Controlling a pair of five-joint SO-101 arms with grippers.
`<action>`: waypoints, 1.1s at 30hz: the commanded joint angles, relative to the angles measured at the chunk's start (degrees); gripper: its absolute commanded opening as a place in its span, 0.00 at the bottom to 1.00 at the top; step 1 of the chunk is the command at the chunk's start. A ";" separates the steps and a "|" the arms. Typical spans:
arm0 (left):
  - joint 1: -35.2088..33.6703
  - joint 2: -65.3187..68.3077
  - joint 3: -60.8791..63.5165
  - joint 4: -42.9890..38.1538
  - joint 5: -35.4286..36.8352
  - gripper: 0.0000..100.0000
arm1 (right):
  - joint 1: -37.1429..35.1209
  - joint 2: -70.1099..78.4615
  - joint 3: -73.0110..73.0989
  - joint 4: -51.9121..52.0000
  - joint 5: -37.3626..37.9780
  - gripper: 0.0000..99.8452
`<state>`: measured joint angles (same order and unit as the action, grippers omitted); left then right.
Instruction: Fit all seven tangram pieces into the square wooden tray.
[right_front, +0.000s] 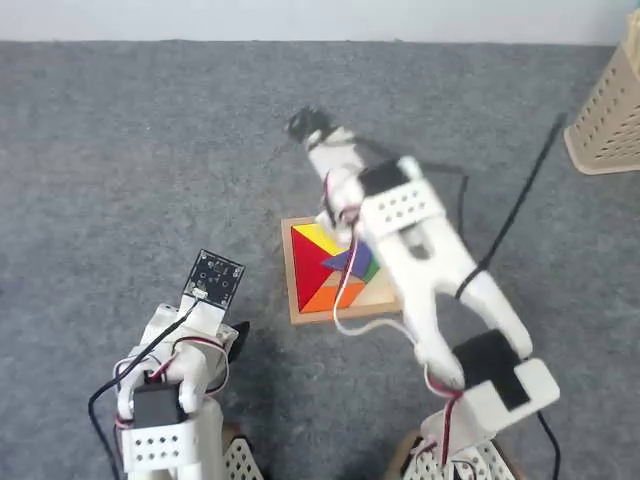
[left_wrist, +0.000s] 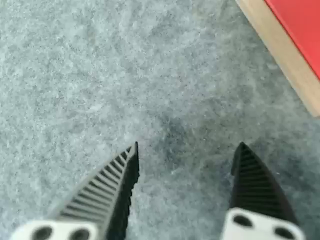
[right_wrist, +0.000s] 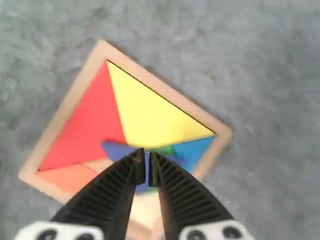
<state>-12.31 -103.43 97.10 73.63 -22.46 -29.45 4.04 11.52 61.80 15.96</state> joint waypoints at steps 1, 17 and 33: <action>0.18 -0.97 -0.48 -0.09 -0.18 0.28 | -2.42 -5.14 6.33 -9.19 -3.08 0.01; 0.18 -0.97 -0.48 -0.09 -0.18 0.28 | -1.63 2.42 7.38 -10.77 -2.20 0.01; 0.18 -0.97 -0.48 -0.09 -0.18 0.28 | 1.45 4.70 7.65 -5.58 -1.32 0.01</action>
<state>-12.31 -103.43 97.10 73.63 -22.46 -30.95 10.46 19.34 54.59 14.11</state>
